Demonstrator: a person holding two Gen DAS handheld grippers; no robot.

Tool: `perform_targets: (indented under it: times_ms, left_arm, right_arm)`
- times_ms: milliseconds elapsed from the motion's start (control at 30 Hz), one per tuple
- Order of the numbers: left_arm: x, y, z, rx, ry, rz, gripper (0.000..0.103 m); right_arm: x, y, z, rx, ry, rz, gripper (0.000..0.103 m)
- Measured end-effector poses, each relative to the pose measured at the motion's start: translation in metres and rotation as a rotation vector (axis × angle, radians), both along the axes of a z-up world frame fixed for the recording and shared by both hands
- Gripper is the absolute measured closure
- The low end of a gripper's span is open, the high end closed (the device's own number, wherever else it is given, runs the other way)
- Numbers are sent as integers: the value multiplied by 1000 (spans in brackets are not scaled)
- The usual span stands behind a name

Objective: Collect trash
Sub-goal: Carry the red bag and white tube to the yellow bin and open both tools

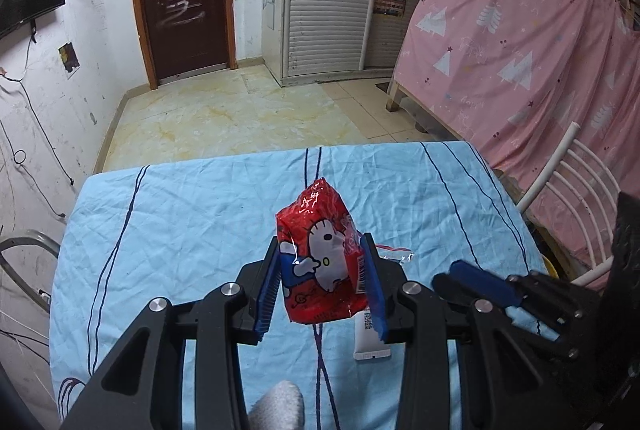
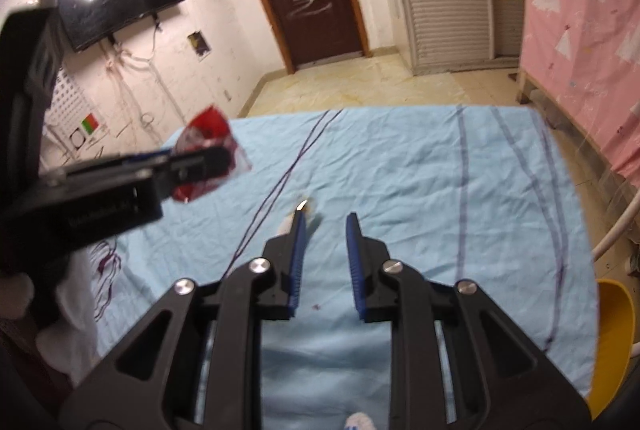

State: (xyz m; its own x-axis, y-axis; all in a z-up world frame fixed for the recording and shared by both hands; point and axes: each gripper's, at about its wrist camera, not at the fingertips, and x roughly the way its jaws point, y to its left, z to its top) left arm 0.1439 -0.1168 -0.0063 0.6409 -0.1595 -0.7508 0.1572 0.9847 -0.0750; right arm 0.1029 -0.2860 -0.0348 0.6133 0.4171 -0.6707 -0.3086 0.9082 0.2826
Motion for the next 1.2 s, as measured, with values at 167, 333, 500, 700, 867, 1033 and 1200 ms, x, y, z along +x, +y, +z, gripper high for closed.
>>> perform_targets:
  times_ms: [167, 333, 500, 700, 867, 1033, 1200]
  left_arm:
    - [1, 16, -3, -2, 10, 25, 75]
    - [1, 32, -8, -23, 19, 36, 75]
    - [2, 40, -10, -43, 22, 30, 75]
    - [3, 47, -13, -67, 30, 38, 75]
    - [3, 53, -14, -79, 34, 53, 75]
    - [2, 53, -16, -73, 39, 59, 75]
    - [1, 38, -15, -56, 37, 40, 75]
  right_arm:
    - [13, 23, -15, -29, 52, 38, 84]
    - [22, 42, -24, -78, 87, 44, 83]
    - [27, 55, -28, -121, 107, 47, 73]
    - [27, 78, -29, -263, 63, 74, 73]
    - [25, 84, -31, -327, 27, 81, 83]
    - [25, 68, -27, -259, 28, 49, 84]
    - [18, 43, -9, -195, -12, 12, 83]
